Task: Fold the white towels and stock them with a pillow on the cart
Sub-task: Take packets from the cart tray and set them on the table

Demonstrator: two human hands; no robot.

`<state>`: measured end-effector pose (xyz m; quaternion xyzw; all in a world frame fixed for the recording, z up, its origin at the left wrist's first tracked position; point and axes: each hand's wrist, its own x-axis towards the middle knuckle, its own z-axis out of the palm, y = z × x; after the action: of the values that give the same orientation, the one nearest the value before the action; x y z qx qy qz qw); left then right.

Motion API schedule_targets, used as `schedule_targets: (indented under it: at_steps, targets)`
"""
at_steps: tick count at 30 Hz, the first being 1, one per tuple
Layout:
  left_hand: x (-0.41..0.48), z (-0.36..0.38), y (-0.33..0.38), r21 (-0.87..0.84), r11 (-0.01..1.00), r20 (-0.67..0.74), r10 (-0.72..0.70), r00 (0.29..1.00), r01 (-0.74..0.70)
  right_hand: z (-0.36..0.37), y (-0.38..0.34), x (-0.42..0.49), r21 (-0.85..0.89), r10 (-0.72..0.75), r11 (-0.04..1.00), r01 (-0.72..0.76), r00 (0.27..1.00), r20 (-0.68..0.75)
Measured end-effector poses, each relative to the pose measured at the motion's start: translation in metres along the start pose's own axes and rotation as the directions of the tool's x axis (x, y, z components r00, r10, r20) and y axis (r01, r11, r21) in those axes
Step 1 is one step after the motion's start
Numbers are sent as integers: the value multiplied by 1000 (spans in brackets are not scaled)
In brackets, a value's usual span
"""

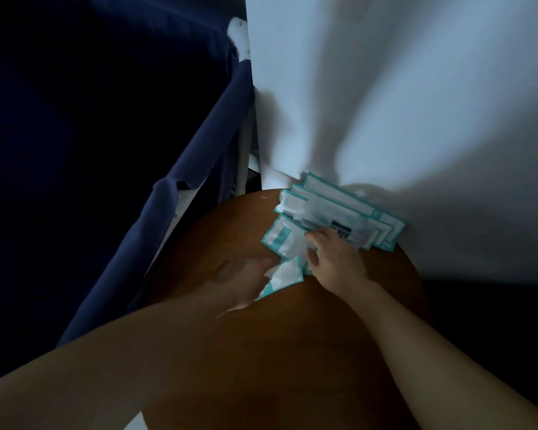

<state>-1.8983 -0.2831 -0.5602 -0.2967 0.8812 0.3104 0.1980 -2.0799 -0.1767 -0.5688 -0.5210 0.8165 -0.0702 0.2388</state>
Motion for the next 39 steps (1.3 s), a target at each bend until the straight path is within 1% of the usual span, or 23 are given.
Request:
schedule_targets:
  at_steps: [2,4,7,10,12,15,17,18,19,20,21,22,23,25,27,31,35,37,39]
  targets:
    - [-8,-2,-2,-7,1000,22,6,1000,-6,4,-4,6,-139,22,990,-14,998,58]
    - [-17,0,-2,-21,999,39,-42,998,43,11,-11,10,-229,24,973,-4,996,83]
    - [-29,4,-4,-116,979,65,-160,985,167,22,-15,14,-316,80,946,-66,996,30]
    - [-35,5,-9,-111,968,11,-226,974,226,30,-18,15,-314,153,937,-155,988,-32]
    - [-39,3,-12,-158,954,-24,-261,965,255,35,-20,15,-267,195,942,-202,979,-51]
    - [-43,-3,-13,-293,926,-59,-267,962,239,36,-20,11,-219,213,949,-229,973,-93]
    - [-46,-12,-11,-434,875,-92,-279,956,214,31,-20,5,-213,221,948,-238,970,-101]
    - [-48,-18,-8,-509,835,-104,-303,947,211,28,-20,1,-171,250,950,-263,964,-95]
    - [-51,-25,-6,-577,789,-114,-333,936,211,25,-20,-4,-64,310,947,-314,948,-68]
    - [-55,-33,-3,-626,751,-123,-360,925,209,20,-21,-11,93,382,921,-379,924,-9]
    - [-60,-42,0,-655,729,-133,-374,918,202,15,-23,-18,249,427,868,-430,902,70]
    - [-65,-51,3,-663,724,-142,-371,918,190,11,-25,-27,372,439,813,-448,891,114]
    - [-71,-60,7,-662,730,-152,-355,922,173,6,-26,-38,461,436,772,-438,892,119]
    - [-82,-78,17,-657,743,-166,-309,936,129,-9,-32,-63,574,423,723,-385,903,73]
    - [-95,-94,30,-638,767,-205,-262,943,74,-29,-41,-91,616,425,710,-340,905,9]
    - [-126,-124,65,-570,819,-307,-141,941,-63,-77,-68,-148,632,476,703,-325,876,-78]
    - [-169,-153,104,-479,855,-370,8,929,-198,-123,-101,-213,653,532,699,-291,822,-204]
    - [-193,-172,127,-404,870,-425,96,900,-283,-145,-116,-249,680,561,688,-254,781,-276]
    - [-215,-192,155,-338,866,-470,185,863,-369,-168,-130,-287,665,589,702,-254,732,-343]
